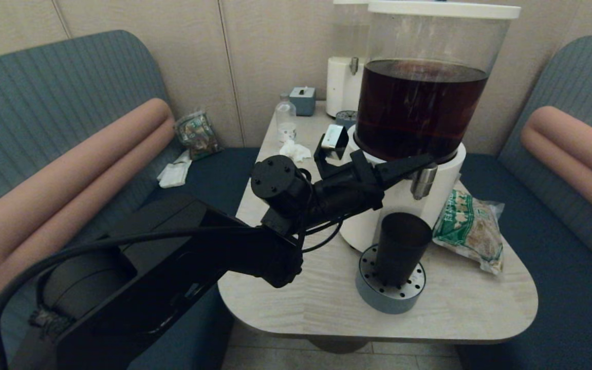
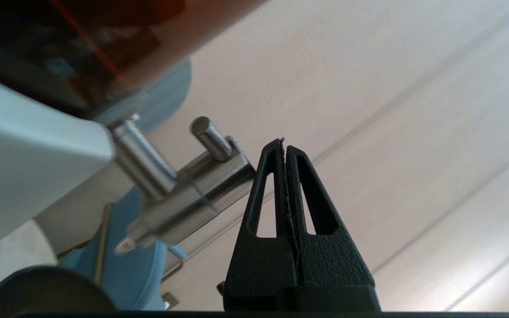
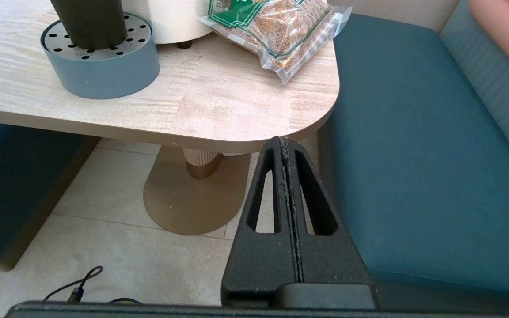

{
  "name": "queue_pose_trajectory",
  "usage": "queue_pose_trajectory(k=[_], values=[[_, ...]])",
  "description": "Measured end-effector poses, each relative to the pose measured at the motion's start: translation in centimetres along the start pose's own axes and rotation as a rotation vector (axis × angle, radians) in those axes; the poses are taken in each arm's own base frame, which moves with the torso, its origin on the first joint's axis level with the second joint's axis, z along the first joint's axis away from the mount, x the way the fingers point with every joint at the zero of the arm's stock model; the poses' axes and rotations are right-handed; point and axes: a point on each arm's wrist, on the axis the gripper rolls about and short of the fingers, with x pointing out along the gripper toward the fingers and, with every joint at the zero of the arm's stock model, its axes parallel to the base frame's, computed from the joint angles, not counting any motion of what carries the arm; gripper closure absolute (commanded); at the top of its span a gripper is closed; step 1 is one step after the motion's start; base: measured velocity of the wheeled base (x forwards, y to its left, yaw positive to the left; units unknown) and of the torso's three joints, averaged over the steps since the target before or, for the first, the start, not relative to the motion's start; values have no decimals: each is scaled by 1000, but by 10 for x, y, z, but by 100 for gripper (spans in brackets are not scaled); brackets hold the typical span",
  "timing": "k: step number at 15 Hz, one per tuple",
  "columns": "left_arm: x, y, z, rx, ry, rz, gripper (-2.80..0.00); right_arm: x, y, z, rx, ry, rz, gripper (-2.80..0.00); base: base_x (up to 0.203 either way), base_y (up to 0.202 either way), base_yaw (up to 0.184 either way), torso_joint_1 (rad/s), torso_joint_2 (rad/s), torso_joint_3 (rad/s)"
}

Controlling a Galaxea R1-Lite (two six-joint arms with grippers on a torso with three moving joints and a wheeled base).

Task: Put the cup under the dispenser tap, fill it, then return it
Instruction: Turn off the faucet

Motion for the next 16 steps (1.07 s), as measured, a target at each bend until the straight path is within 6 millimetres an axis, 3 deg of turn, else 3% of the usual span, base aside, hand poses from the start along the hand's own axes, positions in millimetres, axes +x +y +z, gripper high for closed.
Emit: queue_pose_trajectory(k=[8,16], values=[[-11,-5,15,20,-38,14,0,0,0,0,0,0,0,0,0,0,0,0,0,0],[-14,13,10,2,-35,33,0,0,0,0,0,0,0,0,0,0,0,0,0,0]])
